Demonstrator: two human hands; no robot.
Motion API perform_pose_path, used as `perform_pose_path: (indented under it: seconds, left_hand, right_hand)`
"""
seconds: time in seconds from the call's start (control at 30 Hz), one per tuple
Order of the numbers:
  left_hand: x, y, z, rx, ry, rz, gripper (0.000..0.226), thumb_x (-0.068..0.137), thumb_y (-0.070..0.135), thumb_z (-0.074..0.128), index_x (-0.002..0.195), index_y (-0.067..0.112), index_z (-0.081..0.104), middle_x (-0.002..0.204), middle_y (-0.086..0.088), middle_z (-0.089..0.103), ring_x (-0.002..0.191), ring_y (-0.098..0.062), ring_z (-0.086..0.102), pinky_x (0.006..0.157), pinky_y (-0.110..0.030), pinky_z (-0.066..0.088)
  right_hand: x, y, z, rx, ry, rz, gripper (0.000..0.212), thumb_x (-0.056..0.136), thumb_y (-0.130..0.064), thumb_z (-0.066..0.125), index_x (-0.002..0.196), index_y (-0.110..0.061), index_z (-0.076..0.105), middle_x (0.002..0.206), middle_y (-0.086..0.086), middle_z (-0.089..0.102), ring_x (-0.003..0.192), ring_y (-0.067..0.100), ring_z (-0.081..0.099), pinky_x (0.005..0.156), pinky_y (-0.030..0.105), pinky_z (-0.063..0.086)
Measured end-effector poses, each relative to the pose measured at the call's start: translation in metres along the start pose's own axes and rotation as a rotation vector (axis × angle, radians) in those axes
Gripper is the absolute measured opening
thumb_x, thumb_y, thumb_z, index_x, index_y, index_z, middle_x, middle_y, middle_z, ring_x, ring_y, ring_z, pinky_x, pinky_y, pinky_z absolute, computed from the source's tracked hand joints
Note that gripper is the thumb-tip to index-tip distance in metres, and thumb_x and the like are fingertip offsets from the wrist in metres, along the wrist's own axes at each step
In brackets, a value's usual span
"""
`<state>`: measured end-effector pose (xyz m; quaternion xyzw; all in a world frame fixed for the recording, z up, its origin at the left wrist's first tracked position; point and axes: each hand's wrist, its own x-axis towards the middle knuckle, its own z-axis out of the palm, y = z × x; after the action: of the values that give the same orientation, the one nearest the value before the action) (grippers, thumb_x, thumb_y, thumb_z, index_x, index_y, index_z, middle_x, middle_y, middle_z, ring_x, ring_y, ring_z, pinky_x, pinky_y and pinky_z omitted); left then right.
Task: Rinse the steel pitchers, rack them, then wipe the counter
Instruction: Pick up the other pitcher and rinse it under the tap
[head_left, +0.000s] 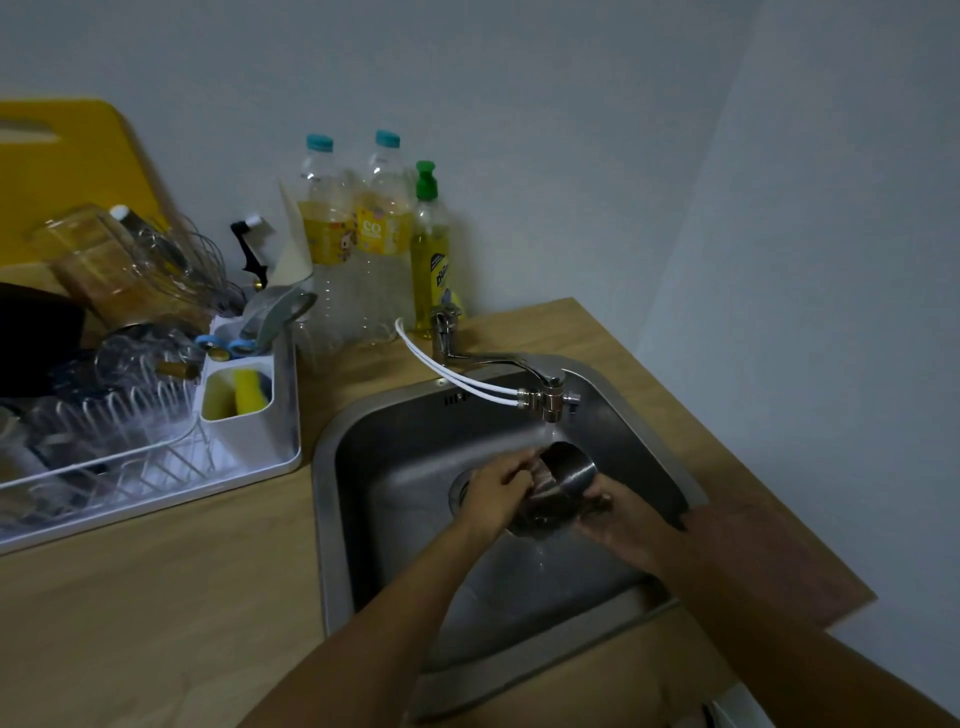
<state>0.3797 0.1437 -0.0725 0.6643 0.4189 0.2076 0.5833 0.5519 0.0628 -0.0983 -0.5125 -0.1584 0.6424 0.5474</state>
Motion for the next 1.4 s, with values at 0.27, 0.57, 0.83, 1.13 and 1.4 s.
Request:
perform_pose_path:
  seconds: [0.27, 0.57, 0.83, 1.13, 1.4]
  left_hand:
    - [-0.014, -0.012, 0.008, -0.105, -0.021, 0.062, 0.054, 0.092, -0.003, 0.049, 0.14, 0.02, 0.038, 0.137, 0.0, 0.046, 0.132, -0.022, 0.043, 0.109, -0.04, 0.04]
    - [-0.017, -0.027, 0.002, -0.235, -0.05, -0.032, 0.061, 0.083, -0.002, 0.062, 0.129, 0.032, 0.042, 0.126, 0.0, 0.056, 0.111, -0.011, 0.055, 0.086, -0.021, 0.052]
    - [-0.023, -0.027, -0.004, -0.195, -0.066, -0.016, 0.04, 0.079, 0.013, 0.071, 0.116, 0.019, 0.058, 0.107, 0.008, 0.062, 0.101, -0.006, 0.058, 0.079, -0.014, 0.048]
    - [-0.021, -0.035, -0.016, 0.001, 0.166, 0.058, 0.055, 0.059, 0.041, 0.082, 0.108, 0.041, 0.055, 0.119, 0.007, 0.054, 0.109, -0.011, 0.056, 0.097, -0.032, 0.049]
    - [-0.021, -0.033, -0.021, 0.148, 0.209, 0.096, 0.07, 0.069, 0.032, 0.08, 0.131, 0.03, 0.048, 0.123, 0.007, 0.038, 0.119, -0.012, 0.034, 0.1, -0.025, 0.033]
  right_hand:
    - [-0.009, -0.005, 0.005, -0.493, 0.288, -0.165, 0.027, 0.073, -0.014, 0.065, 0.099, -0.01, 0.058, 0.1, 0.01, 0.057, 0.092, 0.022, 0.056, 0.079, 0.036, 0.046]
    - [-0.009, -0.016, 0.028, -0.536, 0.287, -0.33, 0.028, 0.08, -0.012, 0.071, 0.103, -0.002, 0.058, 0.09, 0.008, 0.062, 0.081, 0.018, 0.059, 0.075, 0.029, 0.049]
    - [-0.012, -0.019, 0.029, -0.45, 0.227, -0.116, 0.028, 0.095, -0.034, 0.047, 0.084, -0.01, 0.059, 0.078, 0.009, 0.057, 0.071, 0.02, 0.056, 0.061, 0.026, 0.046]
    - [-0.001, 0.009, 0.043, -0.072, 0.196, 0.011, 0.036, 0.094, -0.039, 0.046, 0.117, -0.014, 0.056, 0.116, 0.018, 0.058, 0.105, 0.03, 0.058, 0.071, 0.036, 0.05]
    - [0.01, 0.004, 0.044, 0.095, 0.16, -0.011, 0.042, 0.093, -0.029, 0.049, 0.129, -0.006, 0.048, 0.128, 0.022, 0.054, 0.117, 0.033, 0.056, 0.079, 0.036, 0.051]
